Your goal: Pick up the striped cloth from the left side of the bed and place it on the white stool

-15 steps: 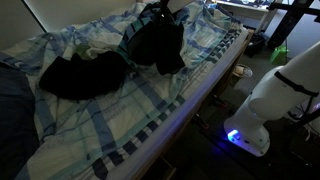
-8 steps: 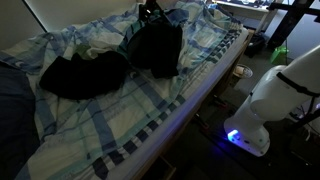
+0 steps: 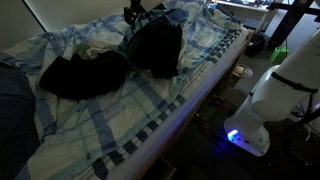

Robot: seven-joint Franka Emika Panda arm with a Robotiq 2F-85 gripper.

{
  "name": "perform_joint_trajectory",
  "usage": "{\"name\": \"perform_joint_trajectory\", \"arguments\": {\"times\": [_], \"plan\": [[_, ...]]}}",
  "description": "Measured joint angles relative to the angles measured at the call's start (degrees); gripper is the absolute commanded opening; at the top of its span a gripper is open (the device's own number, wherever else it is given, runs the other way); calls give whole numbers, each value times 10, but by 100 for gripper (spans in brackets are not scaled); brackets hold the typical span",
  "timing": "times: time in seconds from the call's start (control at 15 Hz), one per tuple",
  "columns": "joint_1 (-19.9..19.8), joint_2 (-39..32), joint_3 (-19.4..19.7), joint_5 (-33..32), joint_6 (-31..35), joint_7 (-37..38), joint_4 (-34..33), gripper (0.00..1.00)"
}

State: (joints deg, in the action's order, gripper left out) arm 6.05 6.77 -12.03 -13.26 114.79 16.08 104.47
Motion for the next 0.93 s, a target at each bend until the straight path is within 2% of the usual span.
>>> {"name": "perform_joint_trajectory", "arguments": {"times": [0.47, 0.93], "plan": [[37, -96, -4, -4, 0, -1, -77, 100], [51, -140, -1, -13, 0, -1, -125, 100]]}}
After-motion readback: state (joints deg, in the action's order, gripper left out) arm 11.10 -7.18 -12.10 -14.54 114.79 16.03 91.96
